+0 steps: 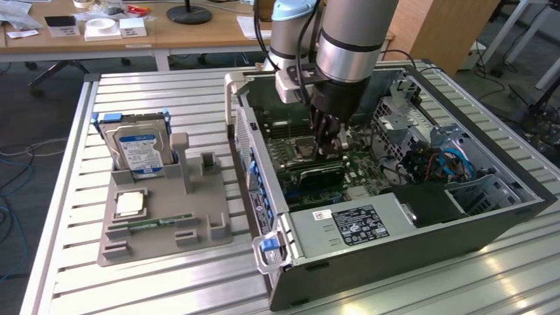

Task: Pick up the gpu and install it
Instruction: 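Press down on the gpu until it lock into place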

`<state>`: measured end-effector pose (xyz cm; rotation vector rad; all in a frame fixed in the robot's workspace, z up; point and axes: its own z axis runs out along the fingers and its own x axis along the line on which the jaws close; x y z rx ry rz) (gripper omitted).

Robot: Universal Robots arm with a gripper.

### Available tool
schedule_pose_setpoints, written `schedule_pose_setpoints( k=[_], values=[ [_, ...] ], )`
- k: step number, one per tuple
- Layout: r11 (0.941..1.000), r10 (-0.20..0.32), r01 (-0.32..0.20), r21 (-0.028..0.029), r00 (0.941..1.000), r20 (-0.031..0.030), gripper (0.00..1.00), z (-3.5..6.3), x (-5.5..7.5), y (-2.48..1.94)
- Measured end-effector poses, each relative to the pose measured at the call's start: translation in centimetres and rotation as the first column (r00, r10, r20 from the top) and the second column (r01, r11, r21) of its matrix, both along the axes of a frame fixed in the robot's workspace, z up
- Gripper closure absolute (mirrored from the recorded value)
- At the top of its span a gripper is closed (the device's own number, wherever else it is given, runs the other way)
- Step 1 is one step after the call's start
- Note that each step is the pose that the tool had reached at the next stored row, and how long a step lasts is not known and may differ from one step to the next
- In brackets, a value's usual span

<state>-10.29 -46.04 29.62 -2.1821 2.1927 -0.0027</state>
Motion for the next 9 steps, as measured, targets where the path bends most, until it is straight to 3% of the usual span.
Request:
schedule_pose_setpoints(
  k=[9],
  values=[
    [1.0, 0.0, 0.0, 0.0001, 1.0, 0.0001, 0.89, -0.24, 0.0, 0.0]
  ],
)
